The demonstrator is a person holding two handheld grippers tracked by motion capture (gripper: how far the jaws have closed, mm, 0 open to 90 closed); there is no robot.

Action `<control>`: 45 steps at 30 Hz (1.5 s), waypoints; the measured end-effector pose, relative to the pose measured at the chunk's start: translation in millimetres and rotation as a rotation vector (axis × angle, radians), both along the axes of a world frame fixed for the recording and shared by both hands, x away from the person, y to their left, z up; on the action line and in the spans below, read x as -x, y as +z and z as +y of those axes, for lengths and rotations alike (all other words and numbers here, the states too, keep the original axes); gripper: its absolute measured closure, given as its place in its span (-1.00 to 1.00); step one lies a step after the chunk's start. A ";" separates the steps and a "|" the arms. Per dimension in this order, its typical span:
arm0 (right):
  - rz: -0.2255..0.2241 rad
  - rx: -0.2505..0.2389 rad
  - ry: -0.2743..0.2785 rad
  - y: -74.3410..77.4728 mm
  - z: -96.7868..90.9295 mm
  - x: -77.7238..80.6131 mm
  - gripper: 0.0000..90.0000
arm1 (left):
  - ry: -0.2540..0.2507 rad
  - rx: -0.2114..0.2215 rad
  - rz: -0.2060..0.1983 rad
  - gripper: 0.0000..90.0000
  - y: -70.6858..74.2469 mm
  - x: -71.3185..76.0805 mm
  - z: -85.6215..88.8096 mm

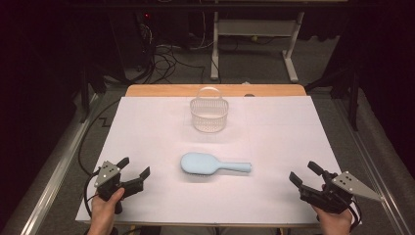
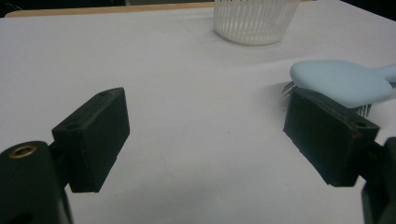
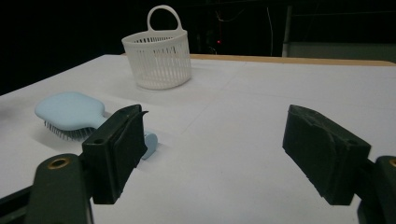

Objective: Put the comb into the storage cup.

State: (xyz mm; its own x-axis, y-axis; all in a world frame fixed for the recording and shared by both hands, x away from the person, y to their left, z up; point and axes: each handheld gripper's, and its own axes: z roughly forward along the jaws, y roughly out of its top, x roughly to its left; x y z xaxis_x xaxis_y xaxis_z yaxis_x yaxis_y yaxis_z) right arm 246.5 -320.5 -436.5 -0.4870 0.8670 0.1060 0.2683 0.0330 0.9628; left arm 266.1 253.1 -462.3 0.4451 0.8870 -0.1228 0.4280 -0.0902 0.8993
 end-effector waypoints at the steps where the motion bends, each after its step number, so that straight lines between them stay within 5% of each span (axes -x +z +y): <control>1: 0.000 0.000 0.001 0.1 0.2 0.3 -0.51 | -0.001 0.004 -0.002 -0.66 0.7 0.4 -0.3; 8: 0.005 0.006 0.009 -1.1 1.0 2.0 -0.51 | -0.018 0.040 -0.027 -0.66 11.7 1.0 -10.7; 19: 0.020 0.014 0.024 -4.1 0.4 0.4 -0.51 | -0.101 0.025 -0.029 -0.66 19.3 -10.4 -40.0; 45: 0.028 0.033 0.047 -5.7 3.7 -0.8 -0.51 | -0.174 0.016 -0.046 -0.66 27.6 -13.9 -65.7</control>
State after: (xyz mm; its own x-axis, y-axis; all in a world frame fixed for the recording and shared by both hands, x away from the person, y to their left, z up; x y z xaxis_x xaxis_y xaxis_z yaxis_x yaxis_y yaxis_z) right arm 247.4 -316.8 -442.2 -0.5243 0.8466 0.0920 0.2926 0.0777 0.9531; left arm 280.0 187.4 -434.7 0.5970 0.7943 -0.1123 0.3652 -0.1445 0.9196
